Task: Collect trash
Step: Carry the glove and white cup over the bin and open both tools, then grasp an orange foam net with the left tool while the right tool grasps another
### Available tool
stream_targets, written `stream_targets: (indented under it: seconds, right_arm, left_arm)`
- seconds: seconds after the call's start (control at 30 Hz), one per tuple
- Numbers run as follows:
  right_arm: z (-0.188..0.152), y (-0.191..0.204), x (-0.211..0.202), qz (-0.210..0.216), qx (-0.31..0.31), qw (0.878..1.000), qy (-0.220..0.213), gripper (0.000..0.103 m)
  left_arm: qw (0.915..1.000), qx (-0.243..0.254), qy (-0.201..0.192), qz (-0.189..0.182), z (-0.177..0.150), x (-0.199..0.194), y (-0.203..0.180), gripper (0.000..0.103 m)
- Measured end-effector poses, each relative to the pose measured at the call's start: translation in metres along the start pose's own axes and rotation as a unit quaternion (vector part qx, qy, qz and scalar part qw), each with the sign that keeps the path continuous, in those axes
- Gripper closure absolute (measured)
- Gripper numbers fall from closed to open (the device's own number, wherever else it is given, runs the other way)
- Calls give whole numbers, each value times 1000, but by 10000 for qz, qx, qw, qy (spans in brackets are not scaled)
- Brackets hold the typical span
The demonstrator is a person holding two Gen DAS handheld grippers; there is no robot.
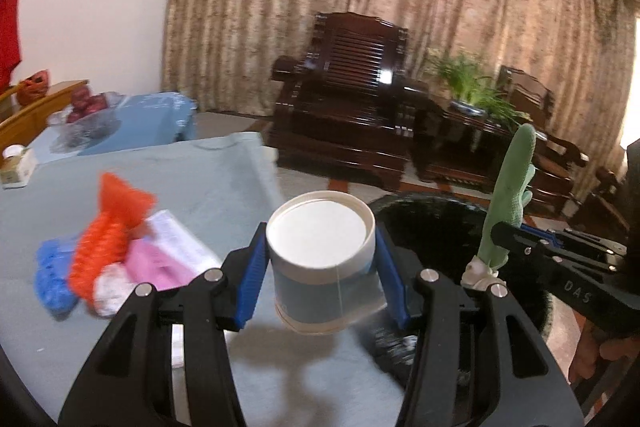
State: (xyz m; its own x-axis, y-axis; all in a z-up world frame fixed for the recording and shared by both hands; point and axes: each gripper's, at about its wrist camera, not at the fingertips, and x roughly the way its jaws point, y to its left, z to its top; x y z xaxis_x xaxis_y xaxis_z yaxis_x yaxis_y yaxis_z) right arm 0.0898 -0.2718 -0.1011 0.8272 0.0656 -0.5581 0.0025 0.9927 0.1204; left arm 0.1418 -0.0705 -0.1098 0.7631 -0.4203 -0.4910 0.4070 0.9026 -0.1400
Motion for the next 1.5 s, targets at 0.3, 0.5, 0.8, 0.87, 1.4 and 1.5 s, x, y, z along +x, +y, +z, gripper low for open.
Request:
stream_targets:
  seconds: [0.3, 0.5, 0.8, 0.87, 1.4, 1.5]
  right_arm:
    - [-19, -49, 4, -415, 288, 9984, 265, 93]
    - [-31, -67, 7, -618, 466, 9961, 435, 86]
    - [-34, -75, -2, -894, 570, 9940, 282, 38]
    - [-32, -74, -5, -949, 581, 9936, 190, 27]
    - [-8, -12, 4, -502, 324, 9980, -193, 6]
    - [-5, 12, 10, -262, 190, 9992, -221, 6]
  left_arm:
    - [9979, 237, 241, -547, -5, 50, -54, 53]
    - [9948, 334, 488, -834, -11, 74, -76, 45]
    - [9952, 231, 462, -836, -11, 70, -63, 22]
    - [9960, 246, 410, -759, -9, 66, -60, 18]
    - [9984, -228, -36, 519, -7, -12, 43, 9]
    - [9959, -331, -93, 836, -10, -30, 70, 9]
